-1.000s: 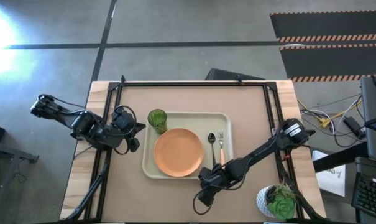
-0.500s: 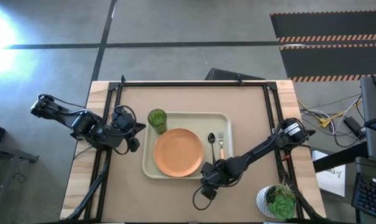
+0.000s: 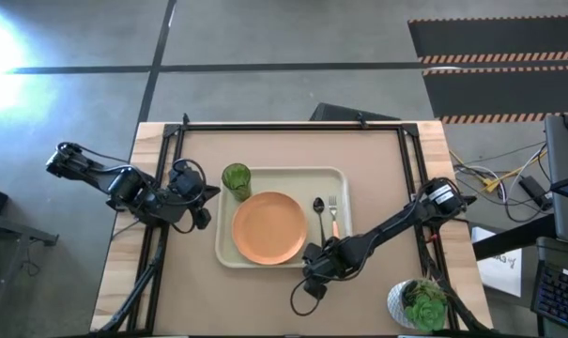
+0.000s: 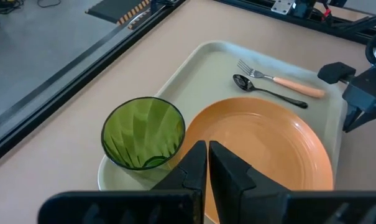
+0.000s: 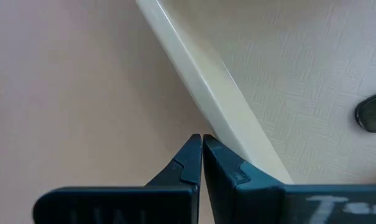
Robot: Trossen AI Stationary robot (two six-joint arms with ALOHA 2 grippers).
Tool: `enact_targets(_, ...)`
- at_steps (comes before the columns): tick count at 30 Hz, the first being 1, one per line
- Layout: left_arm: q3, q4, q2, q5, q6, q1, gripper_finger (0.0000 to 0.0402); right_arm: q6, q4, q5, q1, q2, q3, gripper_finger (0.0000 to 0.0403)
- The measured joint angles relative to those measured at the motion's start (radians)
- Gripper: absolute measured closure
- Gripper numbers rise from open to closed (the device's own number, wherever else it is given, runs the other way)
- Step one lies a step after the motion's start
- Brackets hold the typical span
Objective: Pick and place plate/cup/fork/spoon on tray
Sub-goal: Move the light brown serving tray to the middle of the table, then return to Home Position
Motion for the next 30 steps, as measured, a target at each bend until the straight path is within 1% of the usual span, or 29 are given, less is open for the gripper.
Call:
enact_targets(5, 0.000, -0.001, 0.000, 0.000, 0.006, 0.000, 0.0402, 0.008, -0.001, 0.004, -0.001, -0.022, -0.001, 0.0394)
enact_targets(8, 0.001, -0.004, -0.001, 0.000, 0.022, 0.000, 0.0402, -0.012, -0.001, 0.034, -0.001, -0.061, 0.018, 0.0394)
enact_targets(11, 0.011, 0.003, 0.001, 0.000, 0.097, 0.000, 0.0402, -0.063, 0.001, 0.117, -0.001, -0.119, 0.047, 0.0394)
enact_targets(14, 0.015, -0.003, 0.000, 0.000, 0.181, 0.000, 0.0402, -0.131, 0.003, 0.237, -0.001, -0.196, 0.070, 0.0394)
enact_targets(16, 0.021, -0.028, -0.010, 0.003, 0.192, -0.001, 0.0402, -0.190, 0.003, 0.313, -0.001, -0.257, 0.076, 0.0394)
enact_targets(18, 0.031, -0.095, -0.037, 0.010, 0.176, -0.006, 0.0402, -0.257, 0.000, 0.382, -0.001, -0.323, 0.075, 0.0394)
enact_targets(20, 0.037, -0.149, -0.081, 0.049, 0.156, -0.013, 0.0402, -0.328, -0.004, 0.436, -0.001, -0.394, 0.071, 0.0394)
enact_targets(23, 0.029, -0.157, -0.170, 0.185, 0.154, -0.024, 0.0402, -0.426, -0.005, 0.480, -0.003, -0.499, 0.067, 0.0394)
enact_targets(27, -0.002, -0.073, -0.319, 0.330, 0.163, -0.042, 0.0402, -0.541, -0.002, 0.495, -0.003, -0.622, 0.065, 0.0394)
enact_targets(29, -0.027, -0.010, -0.393, 0.376, 0.192, -0.049, 0.0402, -0.593, 0.016, 0.502, -0.003, -0.670, 0.065, 0.0394)
enact_targets(30, -0.043, 0.031, -0.429, 0.396, 0.215, -0.050, 0.0402, -0.619, 0.026, 0.522, -0.002, -0.691, 0.065, 0.0394)
